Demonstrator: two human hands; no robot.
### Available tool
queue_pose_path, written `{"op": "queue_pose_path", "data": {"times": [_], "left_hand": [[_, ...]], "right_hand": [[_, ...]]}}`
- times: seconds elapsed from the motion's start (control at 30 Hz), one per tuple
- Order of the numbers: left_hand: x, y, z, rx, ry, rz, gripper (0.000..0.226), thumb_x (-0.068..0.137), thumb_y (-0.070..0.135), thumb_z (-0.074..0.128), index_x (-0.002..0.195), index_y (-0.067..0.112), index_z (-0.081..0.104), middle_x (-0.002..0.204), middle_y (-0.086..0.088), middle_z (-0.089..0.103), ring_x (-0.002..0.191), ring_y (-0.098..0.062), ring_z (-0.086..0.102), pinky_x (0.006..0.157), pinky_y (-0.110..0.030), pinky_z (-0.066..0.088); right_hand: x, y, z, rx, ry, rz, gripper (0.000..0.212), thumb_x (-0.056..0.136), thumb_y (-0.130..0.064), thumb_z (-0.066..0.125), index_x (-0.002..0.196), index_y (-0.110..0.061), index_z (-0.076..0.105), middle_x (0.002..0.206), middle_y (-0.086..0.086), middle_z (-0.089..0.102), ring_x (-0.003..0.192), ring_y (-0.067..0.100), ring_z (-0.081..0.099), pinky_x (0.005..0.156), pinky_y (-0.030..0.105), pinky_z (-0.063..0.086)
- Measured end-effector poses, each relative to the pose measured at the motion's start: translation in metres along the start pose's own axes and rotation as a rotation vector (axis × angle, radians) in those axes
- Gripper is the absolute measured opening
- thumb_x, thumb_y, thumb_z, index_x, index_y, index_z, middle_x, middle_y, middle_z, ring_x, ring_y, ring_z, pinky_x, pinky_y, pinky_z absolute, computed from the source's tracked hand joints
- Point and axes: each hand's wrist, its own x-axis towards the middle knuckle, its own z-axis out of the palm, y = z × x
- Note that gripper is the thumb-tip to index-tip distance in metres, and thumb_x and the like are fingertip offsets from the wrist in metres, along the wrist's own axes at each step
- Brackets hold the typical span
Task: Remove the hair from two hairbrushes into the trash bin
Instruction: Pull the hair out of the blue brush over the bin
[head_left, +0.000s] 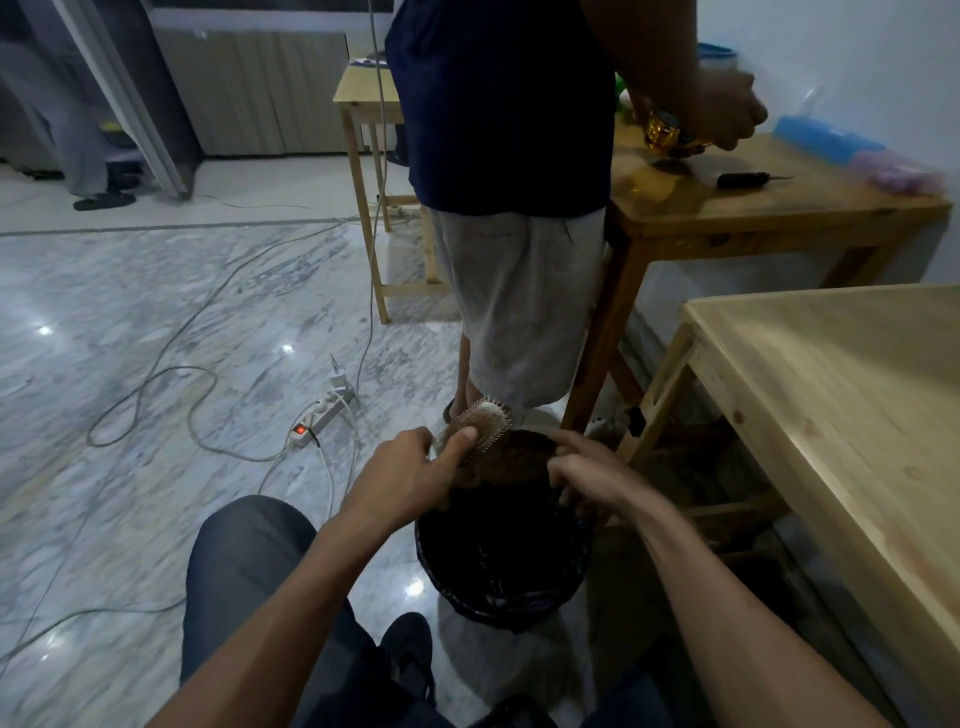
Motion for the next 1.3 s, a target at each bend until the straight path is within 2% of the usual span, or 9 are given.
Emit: {"op": "queue_pose_path", "data": {"times": [0.1,0.23,0.37,0.47,0.57,0.8,0.93,1.07,1.3], "left_hand": [[-0.001,0.012,0.004,-0.043,-0.059,0.027,0.075,0.093,0.072,0.036,0.092,0.002,0.065,0.075,-0.017,0.071,0.052,-0.019,0.053,0.048,-0.029,0.035],[-0.004,0.022,0.006,-0.144,-0.109,0.029,0.070,0.097,0.068,0.031,0.098,0.010,0.070,0.058,0.005,0.061,0.044,-0.008,0.051,0.044,-0.026,0.033],[-0.003,0.008,0.002,-0.228,-0.081,-0.039,0.068,0.089,0.075,0.041,0.087,0.010,0.063,0.058,0.002,0.052,0.040,-0.010,0.044,0.042,-0.024,0.030],[-0.007,-0.007,-0.002,-0.424,-0.158,-0.103,0.075,0.088,0.074,0.048,0.102,0.002,0.067,0.054,0.000,0.045,0.034,-0.010,0.035,0.039,-0.020,0.024],[-0.011,-0.011,0.001,-0.404,-0.174,-0.096,0.077,0.089,0.072,0.047,0.108,0.000,0.067,0.056,-0.005,0.045,0.032,-0.010,0.035,0.038,-0.020,0.024],[-0.006,-0.012,0.005,-0.195,-0.057,-0.007,0.080,0.092,0.071,0.042,0.096,-0.006,0.065,0.058,-0.004,0.046,0.036,-0.008,0.035,0.041,-0.025,0.027],[-0.005,-0.012,0.005,-0.125,-0.037,0.011,0.073,0.092,0.070,0.041,0.083,0.001,0.063,0.056,-0.002,0.051,0.044,-0.013,0.046,0.049,-0.030,0.037],[-0.004,-0.020,0.001,0.013,-0.018,0.004,0.076,0.091,0.073,0.037,0.075,0.003,0.061,0.060,-0.007,0.057,0.053,-0.019,0.053,0.058,-0.034,0.040],[-0.009,-0.034,0.004,-0.028,0.037,0.001,0.076,0.088,0.077,0.036,0.067,0.006,0.052,0.054,-0.003,0.049,0.048,-0.018,0.049,0.055,-0.033,0.039]], "right_hand": [[-0.005,-0.008,0.002,0.249,-0.127,-0.140,0.058,0.085,-0.012,0.062,0.139,-0.031,0.056,0.125,-0.002,0.069,0.060,0.012,0.053,0.048,0.024,0.039],[-0.010,-0.014,0.015,0.511,-0.235,-0.205,0.028,0.096,-0.020,0.066,0.123,-0.020,0.067,0.091,0.003,0.068,0.062,0.012,0.055,0.052,0.023,0.043],[-0.009,-0.007,0.021,0.450,-0.037,-0.247,0.036,0.095,-0.023,0.071,0.107,0.011,0.071,0.070,0.002,0.060,0.059,0.008,0.052,0.056,0.019,0.047],[-0.003,0.000,0.013,0.530,0.060,-0.240,0.028,0.088,-0.026,0.076,0.092,0.001,0.078,0.063,-0.001,0.062,0.057,0.008,0.049,0.056,0.019,0.044],[0.006,-0.004,0.012,0.640,0.151,-0.192,0.028,0.074,-0.031,0.081,0.083,-0.005,0.078,0.064,-0.001,0.067,0.055,0.007,0.049,0.050,0.017,0.041],[0.020,-0.027,0.011,0.584,0.397,-0.087,0.020,0.088,-0.022,0.081,0.072,-0.012,0.075,0.058,-0.002,0.063,0.049,0.008,0.045,0.045,0.017,0.037],[0.020,-0.040,0.011,0.533,0.504,-0.020,0.026,0.087,-0.026,0.082,0.068,-0.012,0.072,0.064,-0.001,0.068,0.061,0.015,0.061,0.059,0.027,0.047],[0.023,-0.044,0.007,0.552,0.639,0.079,0.029,0.086,-0.032,0.081,0.069,-0.013,0.066,0.079,0.006,0.073,0.086,0.028,0.070,0.087,0.042,0.057],[0.022,-0.033,0.003,0.481,0.655,0.102,0.025,0.093,-0.031,0.074,0.073,-0.017,0.067,0.087,0.005,0.074,0.080,0.022,0.067,0.084,0.041,0.056]]}}
